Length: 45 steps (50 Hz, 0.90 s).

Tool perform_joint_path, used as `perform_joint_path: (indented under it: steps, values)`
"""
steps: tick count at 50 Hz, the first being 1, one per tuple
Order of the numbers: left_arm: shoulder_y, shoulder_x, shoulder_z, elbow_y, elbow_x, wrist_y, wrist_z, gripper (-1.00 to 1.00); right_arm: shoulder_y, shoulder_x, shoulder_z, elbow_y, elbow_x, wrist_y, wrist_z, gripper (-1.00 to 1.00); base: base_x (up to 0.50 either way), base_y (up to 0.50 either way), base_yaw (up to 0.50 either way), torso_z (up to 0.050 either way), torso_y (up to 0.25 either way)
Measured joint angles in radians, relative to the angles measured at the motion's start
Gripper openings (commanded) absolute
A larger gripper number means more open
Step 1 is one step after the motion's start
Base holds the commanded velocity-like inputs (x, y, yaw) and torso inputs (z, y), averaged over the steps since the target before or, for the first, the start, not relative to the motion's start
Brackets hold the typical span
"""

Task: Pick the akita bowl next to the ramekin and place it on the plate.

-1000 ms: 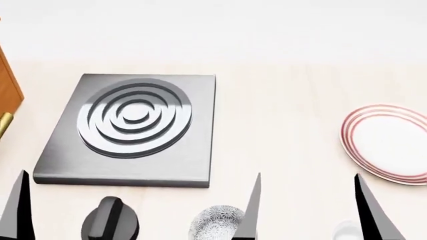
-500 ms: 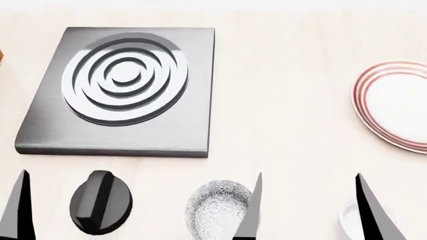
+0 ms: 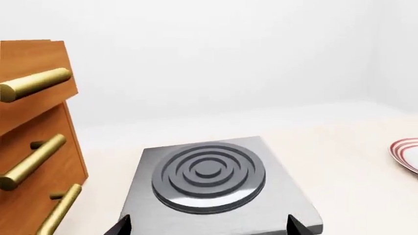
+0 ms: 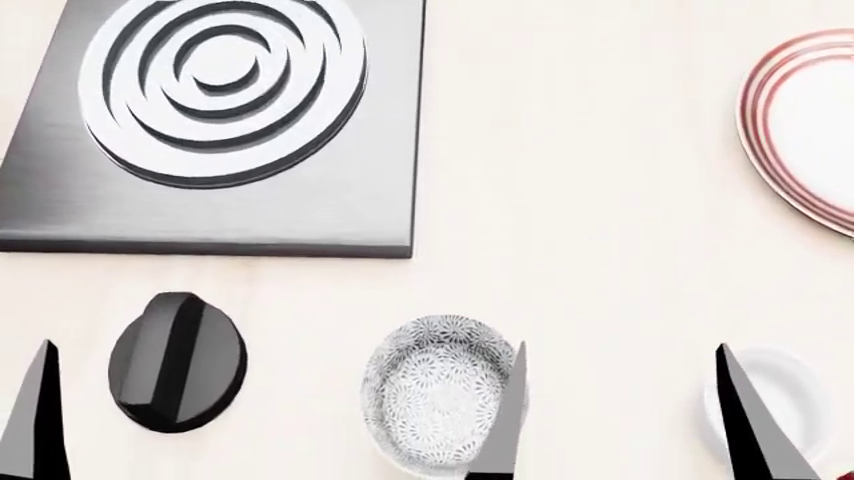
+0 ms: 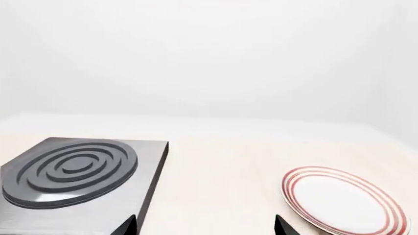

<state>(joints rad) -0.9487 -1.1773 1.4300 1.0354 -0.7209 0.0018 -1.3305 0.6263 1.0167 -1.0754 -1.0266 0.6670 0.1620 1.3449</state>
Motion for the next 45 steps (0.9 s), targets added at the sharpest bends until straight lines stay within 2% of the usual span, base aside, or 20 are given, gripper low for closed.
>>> perform_joint_path:
  steps: [19, 45]
  values:
    - [-0.012, 0.004, 0.029, -0.006, 0.009, 0.008, -0.008, 1.00, 0.005, 0.007, -0.016, 0.004, -0.006, -0.013, 0.005, 1.00, 0.00, 0.00, 0.00, 0.000, -0.147]
    - [-0.017, 0.004, 0.044, -0.018, 0.016, 0.029, -0.008, 1.00, 0.033, -0.010, -0.029, 0.021, 0.057, -0.002, -0.015, 1.00, 0.00, 0.00, 0.00, 0.000, -0.002]
